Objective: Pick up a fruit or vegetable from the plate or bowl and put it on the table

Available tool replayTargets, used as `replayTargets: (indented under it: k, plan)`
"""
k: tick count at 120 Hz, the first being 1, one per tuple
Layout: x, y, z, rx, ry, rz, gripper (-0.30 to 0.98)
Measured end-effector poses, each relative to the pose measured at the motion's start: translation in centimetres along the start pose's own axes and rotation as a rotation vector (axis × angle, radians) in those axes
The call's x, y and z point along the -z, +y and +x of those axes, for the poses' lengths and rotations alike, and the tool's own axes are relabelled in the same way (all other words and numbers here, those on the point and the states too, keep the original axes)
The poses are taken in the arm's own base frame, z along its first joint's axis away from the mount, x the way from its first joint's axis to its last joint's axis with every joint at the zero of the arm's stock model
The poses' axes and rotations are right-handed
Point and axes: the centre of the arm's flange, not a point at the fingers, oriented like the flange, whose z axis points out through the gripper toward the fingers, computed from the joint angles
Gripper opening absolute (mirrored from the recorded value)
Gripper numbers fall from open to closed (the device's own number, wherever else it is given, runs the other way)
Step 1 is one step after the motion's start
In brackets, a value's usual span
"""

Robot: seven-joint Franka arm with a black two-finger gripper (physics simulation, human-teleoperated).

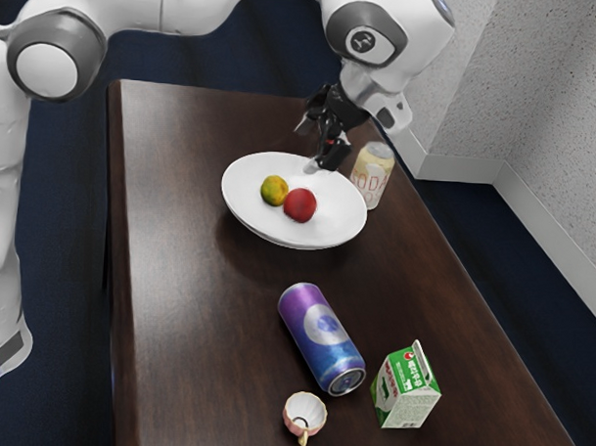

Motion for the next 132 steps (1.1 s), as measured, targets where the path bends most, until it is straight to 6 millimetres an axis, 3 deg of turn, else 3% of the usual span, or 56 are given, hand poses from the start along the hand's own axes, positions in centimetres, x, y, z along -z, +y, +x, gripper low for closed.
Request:
replayTargets:
  k: [6, 17, 23, 46, 56, 67, 76, 103, 132]
  plan:
    - [0.8, -1.7, 0.7, 0.03, 0.091, -0.012, 0.69]
    - [2.2, -1.7, 2.0, 0.034, 0.223, -0.025, 0.69]
    - [2.3, -2.7, 2.6, 0.085, 0.272, -0.045, 0.69]
    - [0.3, -8.1, 3.2, 0.599, 0.185, -0.393, 0.69]
    - [-0.5, -8.1, 3.7, 0.803, 0.094, -0.487, 0.69]
    - [-5.0, -8.5, 4.9, 1.016, -0.035, -0.528, 0.69]
    - [-6.7, -9.8, 5.4, 1.166, -0.08, -0.56, 0.69]
    - [-7.1, -11.2, 6.0, 1.44, -0.127, -0.63, 0.69]
    - [-8.1, -12.2, 6.7, 1.593, -0.178, -0.645, 0.69]
